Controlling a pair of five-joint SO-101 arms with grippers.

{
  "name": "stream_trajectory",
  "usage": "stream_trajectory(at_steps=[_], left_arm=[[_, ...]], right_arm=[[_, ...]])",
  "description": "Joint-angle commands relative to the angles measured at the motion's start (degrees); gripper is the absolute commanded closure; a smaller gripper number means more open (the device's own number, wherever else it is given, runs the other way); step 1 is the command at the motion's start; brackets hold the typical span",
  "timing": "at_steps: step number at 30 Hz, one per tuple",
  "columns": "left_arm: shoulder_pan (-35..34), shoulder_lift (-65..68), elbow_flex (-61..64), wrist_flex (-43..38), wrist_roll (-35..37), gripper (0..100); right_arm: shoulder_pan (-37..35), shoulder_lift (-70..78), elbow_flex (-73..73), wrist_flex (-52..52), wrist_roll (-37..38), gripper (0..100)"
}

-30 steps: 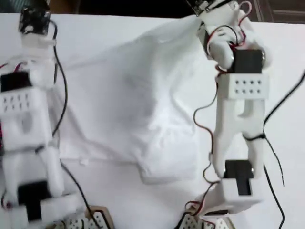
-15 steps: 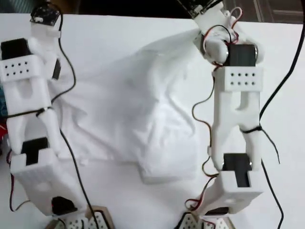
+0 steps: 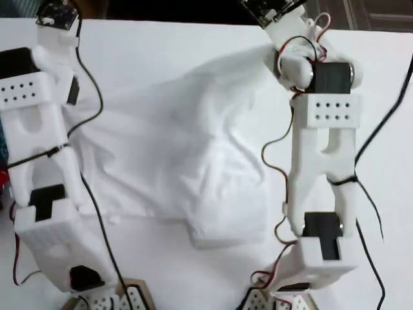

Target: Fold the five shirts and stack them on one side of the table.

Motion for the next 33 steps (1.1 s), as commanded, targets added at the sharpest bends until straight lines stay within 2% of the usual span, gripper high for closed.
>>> stream_trajectory(at_steps=[1, 5, 9, 17, 24, 33], left_arm=[[-0.7, -7.3, -2.77, 1.49, -0.18, 98], [-0.97, -16.88, -0.13, 1.58, -0.09, 98], [-0.79, -25.41, 9.01, 1.23, -0.44, 98], [-1.05, -33.67, 23.52, -3.78, -0.53, 98], [-1.05, -34.02, 28.44, -9.58, -0.62, 98], [-1.05, -33.93, 37.32, -21.36, -0.62, 98]], right_arm=[[-0.04, -9.45, -3.69, 3.38, -0.44, 97.8], [-0.48, -17.98, -3.34, 7.43, -0.35, 97.8], [-0.04, -23.87, -3.34, 10.42, 0.26, 97.8], [0.04, -25.54, -3.25, 12.53, 2.99, 97.8], [0.04, -21.93, 1.58, 5.58, 7.3, 97.8], [1.8, -11.03, 8.97, -8.84, 7.47, 97.8]])
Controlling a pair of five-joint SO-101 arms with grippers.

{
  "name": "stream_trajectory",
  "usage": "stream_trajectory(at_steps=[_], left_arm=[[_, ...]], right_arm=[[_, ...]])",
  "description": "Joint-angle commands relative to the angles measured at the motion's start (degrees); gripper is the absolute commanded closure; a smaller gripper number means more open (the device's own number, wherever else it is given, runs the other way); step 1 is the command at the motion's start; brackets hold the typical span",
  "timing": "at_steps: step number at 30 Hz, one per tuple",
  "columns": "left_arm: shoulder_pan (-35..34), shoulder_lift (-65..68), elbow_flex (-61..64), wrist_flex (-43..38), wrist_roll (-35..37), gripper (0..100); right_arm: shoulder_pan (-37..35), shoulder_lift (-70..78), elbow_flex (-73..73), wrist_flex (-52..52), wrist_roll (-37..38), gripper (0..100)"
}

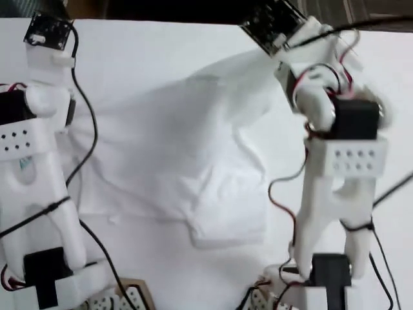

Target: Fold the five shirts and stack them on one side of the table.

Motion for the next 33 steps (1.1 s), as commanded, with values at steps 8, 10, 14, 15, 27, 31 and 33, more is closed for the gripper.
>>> stream_trajectory(at_steps=[8, 10, 14, 15, 27, 31, 33], left_arm=[[-0.88, 0.53, 9.1, -16.26, -0.35, 98], [-0.7, 4.4, 9.1, -18.9, -0.18, 98], [-0.53, 14.51, 4.79, -21.8, -0.18, 98], [-0.53, 17.41, 2.33, -21.54, -0.18, 98], [-0.62, 43.52, -38.64, 10.99, -0.44, 98], [-0.79, 43.08, -46.9, 19.34, -0.53, 98], [-1.41, 40.79, -46.29, 19.25, -2.37, 98]], right_arm=[[3.65, 15.25, 0.18, -11.65, 1.76, 97.8], [2.59, 19.21, 0.0, -13.49, 0.44, 97.8], [1.45, 25.71, -0.18, -19.12, -3.52, 97.8], [1.19, 27.03, -0.18, -20.53, -4.4, 97.8], [-0.84, 32.92, -7.74, -11.21, -12.4, 97.8], [0.22, 29.76, -10.02, -3.47, -12.4, 97.8], [0.48, 27.38, -9.93, -0.92, -12.22, 97.8]])
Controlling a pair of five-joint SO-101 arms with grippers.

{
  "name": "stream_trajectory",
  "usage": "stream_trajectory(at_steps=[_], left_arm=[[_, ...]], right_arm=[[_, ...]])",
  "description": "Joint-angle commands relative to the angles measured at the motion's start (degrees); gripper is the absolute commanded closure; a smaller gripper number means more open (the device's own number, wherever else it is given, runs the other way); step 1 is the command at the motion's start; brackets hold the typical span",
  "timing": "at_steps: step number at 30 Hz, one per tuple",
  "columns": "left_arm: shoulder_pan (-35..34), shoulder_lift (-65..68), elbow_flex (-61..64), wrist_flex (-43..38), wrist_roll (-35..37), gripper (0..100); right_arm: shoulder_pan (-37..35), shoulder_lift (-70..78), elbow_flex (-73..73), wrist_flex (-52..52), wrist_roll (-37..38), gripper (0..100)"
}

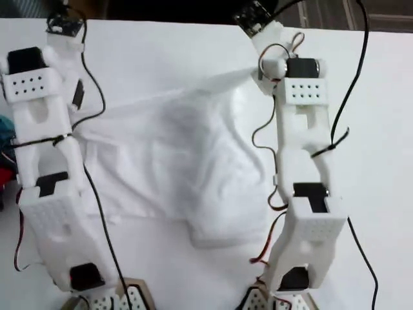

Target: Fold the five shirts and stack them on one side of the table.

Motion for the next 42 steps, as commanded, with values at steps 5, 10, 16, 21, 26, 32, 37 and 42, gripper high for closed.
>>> stream_trajectory(at_steps=[5, 10, 16, 21, 26, 32, 37, 42], left_arm=[[-0.7, -12.31, 11.91, 2.2, -3.87, 98], [1.32, -25.58, 29.85, 1.93, -6.42, 98], [1.67, -40.7, 47.78, -0.53, -10.37, 98], [1.58, -48.53, 61.05, -4.13, -12.66, 98], [1.58, -52.48, 70.9, -8.35, -13.27, 98], [1.05, -53.27, 76.79, -11.78, -14.24, 98], [-0.88, -53.1, 80.92, -14.77, -15.65, 98], [-3.08, -53.45, 84.09, -14.77, -17.49, 98]], right_arm=[[1.19, -12.0, -2.81, 12.97, -0.35, 97.8], [1.27, -16.22, -2.73, 20.79, -0.35, 97.8], [2.15, -18.24, 0.62, 29.58, -0.44, 97.8], [4.0, -25.63, 14.15, 27.91, 0.18, 97.8], [3.91, -40.57, 36.13, 19.56, 2.46, 97.8], [3.74, -59.12, 65.14, 7.69, 3.25, 97.8], [4.09, -67.38, 79.82, 2.95, 5.8, 97.8], [4.09, -72.4, 85.71, 3.3, 5.8, 97.8]])
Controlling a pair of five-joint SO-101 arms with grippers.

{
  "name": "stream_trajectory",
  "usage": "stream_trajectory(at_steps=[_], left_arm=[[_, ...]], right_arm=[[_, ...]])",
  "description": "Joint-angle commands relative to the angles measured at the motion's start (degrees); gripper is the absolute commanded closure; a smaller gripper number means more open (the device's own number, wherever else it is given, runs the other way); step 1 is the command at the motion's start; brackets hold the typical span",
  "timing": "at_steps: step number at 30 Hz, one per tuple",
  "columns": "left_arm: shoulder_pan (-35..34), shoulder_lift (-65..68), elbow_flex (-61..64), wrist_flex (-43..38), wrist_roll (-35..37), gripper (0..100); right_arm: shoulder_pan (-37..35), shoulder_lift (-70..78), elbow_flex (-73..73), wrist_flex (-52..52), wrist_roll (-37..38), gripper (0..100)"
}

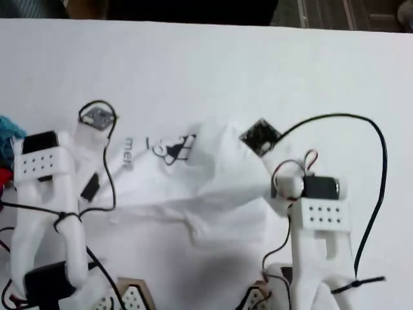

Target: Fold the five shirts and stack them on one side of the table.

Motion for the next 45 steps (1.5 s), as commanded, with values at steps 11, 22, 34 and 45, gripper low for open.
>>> stream_trajectory(at_steps=[11, 22, 34, 45], left_arm=[[-3.6, -2.46, 0.66, 2.99, -2.9, 98], [-3.25, -1.93, 8.66, -5.1, -2.81, 98], [-3.34, -2.37, 12.97, -11.16, -2.81, 86], [-3.6, -2.02, -10.51, 1.85, -1.67, 73]], right_arm=[[-0.04, -15.34, 2.99, 9.36, 0.35, 97.8], [0.31, -20.18, 10.02, 9.71, 5.1, 97.8], [0.4, -20.35, 13.36, 8.66, 5.1, 86.9], [0.13, -20.53, 3.25, 8.31, 4.48, 75.5]])
